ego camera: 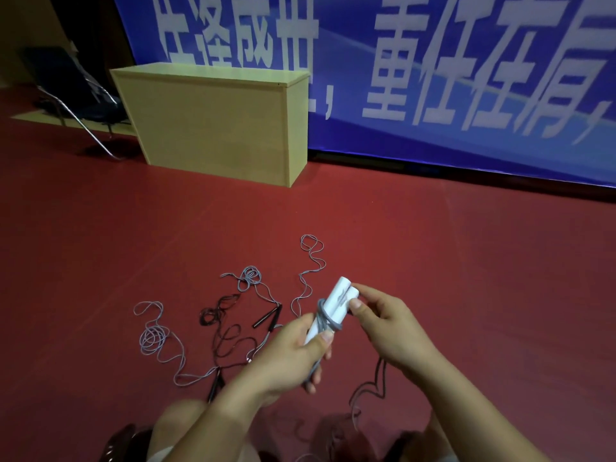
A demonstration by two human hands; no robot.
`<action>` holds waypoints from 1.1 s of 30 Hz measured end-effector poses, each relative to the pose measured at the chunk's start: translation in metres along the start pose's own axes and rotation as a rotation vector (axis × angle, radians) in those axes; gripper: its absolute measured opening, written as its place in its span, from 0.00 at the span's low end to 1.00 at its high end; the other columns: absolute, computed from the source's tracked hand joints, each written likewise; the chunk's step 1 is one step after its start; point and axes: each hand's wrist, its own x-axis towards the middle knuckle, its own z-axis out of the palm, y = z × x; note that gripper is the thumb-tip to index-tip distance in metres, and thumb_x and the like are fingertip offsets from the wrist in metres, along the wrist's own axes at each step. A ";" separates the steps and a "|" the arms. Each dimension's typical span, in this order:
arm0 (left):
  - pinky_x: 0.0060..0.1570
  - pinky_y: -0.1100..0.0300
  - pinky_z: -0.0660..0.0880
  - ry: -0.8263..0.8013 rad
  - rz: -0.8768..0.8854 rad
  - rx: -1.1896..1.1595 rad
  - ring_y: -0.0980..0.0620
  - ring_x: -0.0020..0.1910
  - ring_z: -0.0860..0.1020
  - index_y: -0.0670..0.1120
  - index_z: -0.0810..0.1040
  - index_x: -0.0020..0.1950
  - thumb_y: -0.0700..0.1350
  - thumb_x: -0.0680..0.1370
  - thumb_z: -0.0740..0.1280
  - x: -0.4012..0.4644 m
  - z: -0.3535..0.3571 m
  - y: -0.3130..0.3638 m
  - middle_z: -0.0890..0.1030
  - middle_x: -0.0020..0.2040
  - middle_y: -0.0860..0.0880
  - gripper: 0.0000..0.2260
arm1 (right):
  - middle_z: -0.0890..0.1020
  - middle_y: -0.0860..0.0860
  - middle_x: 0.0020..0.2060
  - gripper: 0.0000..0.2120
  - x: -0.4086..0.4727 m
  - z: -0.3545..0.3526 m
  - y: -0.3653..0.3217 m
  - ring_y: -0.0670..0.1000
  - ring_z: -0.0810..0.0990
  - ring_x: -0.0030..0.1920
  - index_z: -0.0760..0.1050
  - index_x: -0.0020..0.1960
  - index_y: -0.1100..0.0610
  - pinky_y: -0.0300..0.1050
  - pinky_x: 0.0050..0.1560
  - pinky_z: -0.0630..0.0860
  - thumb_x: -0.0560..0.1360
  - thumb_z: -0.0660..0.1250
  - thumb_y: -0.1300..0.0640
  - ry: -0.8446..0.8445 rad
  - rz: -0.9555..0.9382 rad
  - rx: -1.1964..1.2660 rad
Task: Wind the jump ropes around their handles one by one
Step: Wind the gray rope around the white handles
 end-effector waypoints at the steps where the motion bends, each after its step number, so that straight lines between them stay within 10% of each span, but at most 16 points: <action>1: 0.25 0.60 0.72 0.019 0.003 -0.051 0.54 0.26 0.71 0.43 0.72 0.55 0.44 0.84 0.60 0.001 0.002 -0.001 0.75 0.39 0.50 0.05 | 0.83 0.46 0.38 0.10 0.000 0.001 0.002 0.35 0.76 0.36 0.78 0.59 0.47 0.36 0.41 0.74 0.81 0.63 0.56 -0.012 0.025 -0.017; 8: 0.23 0.62 0.65 0.161 0.004 -0.102 0.54 0.23 0.70 0.45 0.73 0.51 0.47 0.84 0.60 0.010 0.001 -0.007 0.74 0.36 0.52 0.07 | 0.72 0.45 0.23 0.15 -0.003 0.005 0.012 0.44 0.67 0.26 0.78 0.38 0.57 0.42 0.31 0.65 0.78 0.67 0.47 0.054 0.193 -0.078; 24: 0.38 0.57 0.72 0.391 -0.003 0.373 0.52 0.37 0.76 0.53 0.79 0.57 0.47 0.81 0.64 0.036 0.001 -0.041 0.79 0.37 0.55 0.08 | 0.77 0.52 0.31 0.12 -0.019 0.011 -0.002 0.55 0.75 0.37 0.75 0.41 0.58 0.46 0.35 0.67 0.77 0.64 0.51 -0.123 0.062 -0.497; 33: 0.43 0.54 0.76 0.445 -0.141 0.610 0.42 0.44 0.81 0.52 0.76 0.56 0.52 0.78 0.64 0.031 -0.016 -0.058 0.83 0.44 0.47 0.09 | 0.66 0.47 0.27 0.19 -0.024 -0.010 -0.015 0.46 0.63 0.29 0.66 0.33 0.58 0.44 0.31 0.61 0.77 0.66 0.48 -0.213 0.062 -0.412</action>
